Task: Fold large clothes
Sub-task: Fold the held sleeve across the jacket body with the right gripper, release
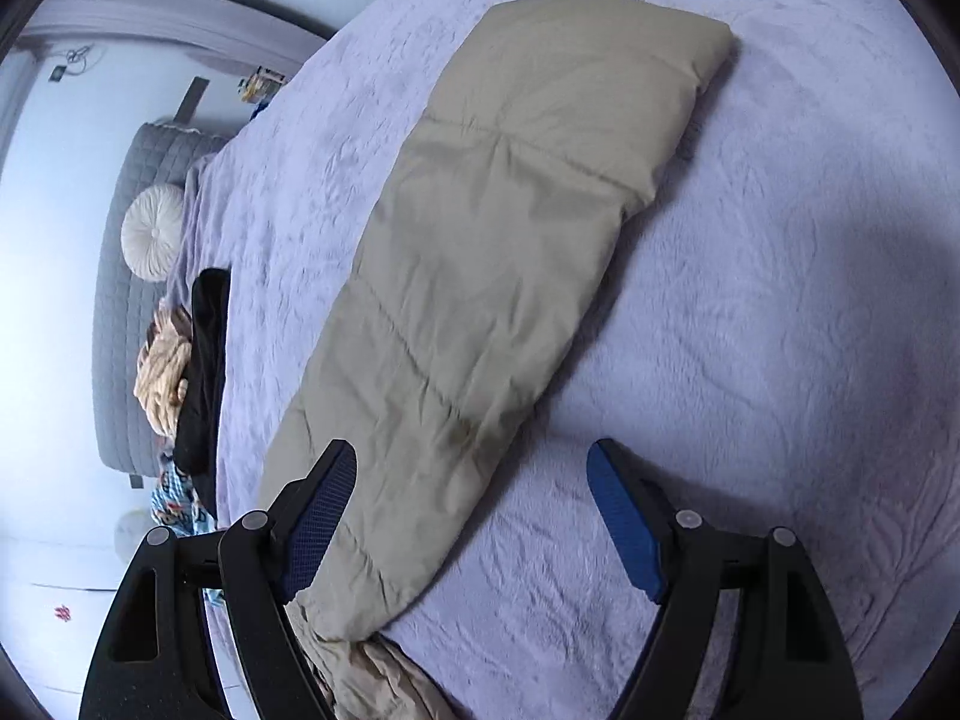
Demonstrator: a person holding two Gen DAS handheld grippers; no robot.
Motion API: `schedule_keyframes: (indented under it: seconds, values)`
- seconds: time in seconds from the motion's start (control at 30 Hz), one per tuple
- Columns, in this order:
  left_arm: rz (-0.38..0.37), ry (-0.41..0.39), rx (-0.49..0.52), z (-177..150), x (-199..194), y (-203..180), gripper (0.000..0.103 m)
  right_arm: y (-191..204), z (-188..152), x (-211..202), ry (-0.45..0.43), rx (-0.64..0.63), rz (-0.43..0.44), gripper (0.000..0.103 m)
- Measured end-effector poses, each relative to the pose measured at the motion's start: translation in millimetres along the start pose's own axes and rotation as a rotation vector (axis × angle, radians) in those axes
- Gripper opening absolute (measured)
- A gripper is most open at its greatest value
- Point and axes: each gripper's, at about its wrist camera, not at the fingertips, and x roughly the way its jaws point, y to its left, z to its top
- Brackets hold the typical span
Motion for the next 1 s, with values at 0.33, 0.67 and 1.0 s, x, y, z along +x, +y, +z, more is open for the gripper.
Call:
schedule_keyframes:
  seconds: [0.33, 0.67, 1.0]
  values:
    - [0.086, -0.005, -0.071, 1, 12, 22, 0.083, -3, 39, 29, 0.035, 0.232, 0.212, 0.061]
    - [0.189, -0.022, -0.128, -17, 5, 87, 0.083, 59, 29, 37, 0.102, 0.083, 0.347, 0.009]
    - [0.206, -0.053, -0.202, -41, -8, 152, 0.083, 240, -83, 44, 0.205, -0.532, 0.415, 0.009]
